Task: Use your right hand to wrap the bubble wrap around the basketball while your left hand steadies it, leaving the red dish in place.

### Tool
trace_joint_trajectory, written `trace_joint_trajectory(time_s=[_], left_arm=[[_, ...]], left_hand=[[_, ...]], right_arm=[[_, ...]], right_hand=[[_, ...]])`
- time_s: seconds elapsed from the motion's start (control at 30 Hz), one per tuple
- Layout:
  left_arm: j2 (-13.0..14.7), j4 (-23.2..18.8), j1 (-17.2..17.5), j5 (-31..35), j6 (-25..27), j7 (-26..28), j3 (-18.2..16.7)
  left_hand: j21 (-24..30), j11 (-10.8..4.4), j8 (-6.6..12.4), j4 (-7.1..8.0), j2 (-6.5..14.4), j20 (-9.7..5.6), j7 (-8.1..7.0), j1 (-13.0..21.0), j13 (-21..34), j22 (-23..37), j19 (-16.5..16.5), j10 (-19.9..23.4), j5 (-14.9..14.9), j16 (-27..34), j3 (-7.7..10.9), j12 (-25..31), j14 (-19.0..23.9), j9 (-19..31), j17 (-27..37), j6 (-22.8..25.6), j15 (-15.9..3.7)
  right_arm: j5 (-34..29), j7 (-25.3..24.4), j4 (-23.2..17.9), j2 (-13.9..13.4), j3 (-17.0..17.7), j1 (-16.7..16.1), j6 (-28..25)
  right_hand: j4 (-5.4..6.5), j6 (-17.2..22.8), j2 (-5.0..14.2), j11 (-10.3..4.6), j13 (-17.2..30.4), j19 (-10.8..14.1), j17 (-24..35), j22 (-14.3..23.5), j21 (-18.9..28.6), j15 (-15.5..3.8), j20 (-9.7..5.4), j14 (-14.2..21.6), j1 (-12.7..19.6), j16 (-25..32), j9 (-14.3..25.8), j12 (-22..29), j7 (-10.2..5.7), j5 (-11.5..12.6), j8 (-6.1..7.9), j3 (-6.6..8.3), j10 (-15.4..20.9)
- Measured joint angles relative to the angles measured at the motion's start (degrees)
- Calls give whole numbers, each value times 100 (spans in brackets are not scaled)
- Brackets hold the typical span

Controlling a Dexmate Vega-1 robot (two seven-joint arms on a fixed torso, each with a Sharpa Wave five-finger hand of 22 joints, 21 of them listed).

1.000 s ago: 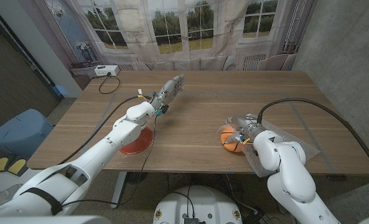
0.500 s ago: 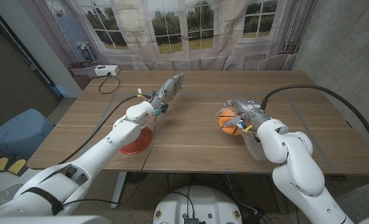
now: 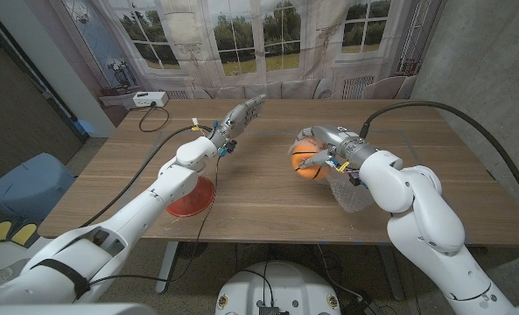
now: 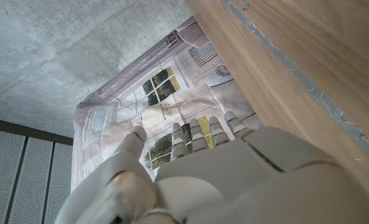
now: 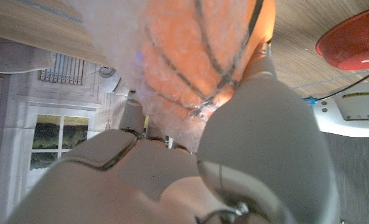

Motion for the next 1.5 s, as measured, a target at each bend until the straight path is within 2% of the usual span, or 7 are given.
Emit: trace_joint_trajectory(time_s=[0.1, 0.27, 0.6, 0.77, 1.13, 1.33, 1.5], left_arm=[[-53, 121, -138, -112, 0, -243, 3], [-158, 365, -367, -272, -1, -653, 49], [-505, 1079, -883, -712, 94, -1719, 154], [-822, 1743, -1253, -875, 176, -2276, 245], [-1445, 3226, -1968, -1084, 453, -3787, 414], [-1661, 3755, -2196, -1089, 632, -4481, 473], [-1664, 3730, -2189, -1086, 831, -4759, 498]], left_hand=[[43, 59, 0, -5, 2, 1, 194, 2, 0, 3, 164, 367, 0, 26, 70, 44, 359, 27, 0, 255, 27], [53, 142, 0, -26, 2, 41, 295, 2, 0, 3, 265, 669, -43, 26, 96, 85, 577, 27, 0, 539, 30], [97, 324, 0, 54, 25, 132, 573, 24, -1, 2, 417, 1119, -43, 26, 223, 123, 864, 27, -1, 893, 71], [97, 333, 0, 112, 24, 184, 655, 24, -1, 2, 426, 1395, -43, 18, 277, 171, 894, 26, 7, 976, 102], [129, 611, 0, 778, -59, 342, 1178, -227, -17, 1, 639, 2667, -42, -22, 675, 277, 1313, 53, 24, 1561, 206], [214, 569, -35, 962, -59, 367, 1208, -227, -17, 1, 962, 3123, -42, 5, 860, 299, 1665, 53, -1, 1632, 117], [252, 610, -35, 1016, -59, 365, 1232, -227, -44, -14, 1107, 3247, -42, 15, 998, 260, 1807, 53, -16, 1824, 69]], right_arm=[[301, 2, 0, -62, -14, 159, 128], [647, -47, 10, -158, -87, 416, 321], [1239, -504, 238, -359, -211, 902, 826], [1590, -984, 379, -439, -214, 1044, 1274], [1768, -1734, 623, -566, -166, 1202, 1747], [1748, -2125, 785, -593, -104, 1230, 1880], [1596, -2496, 952, -610, -76, 1250, 1994]], right_hand=[[7, 8, 0, 0, 0, 0, 16, 18, 45, 0, 0, 0, 0, -11, -3, 0, 9, -3, 0, 7, 0], [17, 40, -33, 120, 1, 0, 24, 28, 93, 81, 0, 82, 33, -42, -7, 1, -23, -5, 41, 17, 121], [17, 39, -90, 120, 1, 0, 184, 53, 209, 92, 0, 93, 90, -112, -7, 1, -23, -20, 43, 18, 121], [33, 39, -113, 120, 1, 0, 210, 56, 255, 91, 0, 191, 113, -167, -7, 1, -23, -20, 43, 33, 121], [41, 100, -182, 133, 1, 0, 216, 85, 340, 156, 0, 340, 182, -229, -7, 3, -22, -42, 47, 41, 252], [40, 155, -210, 134, 1, 0, 262, 103, 424, 165, 0, 349, 210, -297, -27, 3, -11, -43, 46, 41, 253], [40, 193, -248, 133, 1, 0, 295, 107, 478, 164, 0, 494, 248, -363, -36, 3, 8, -43, 81, 40, 253]])
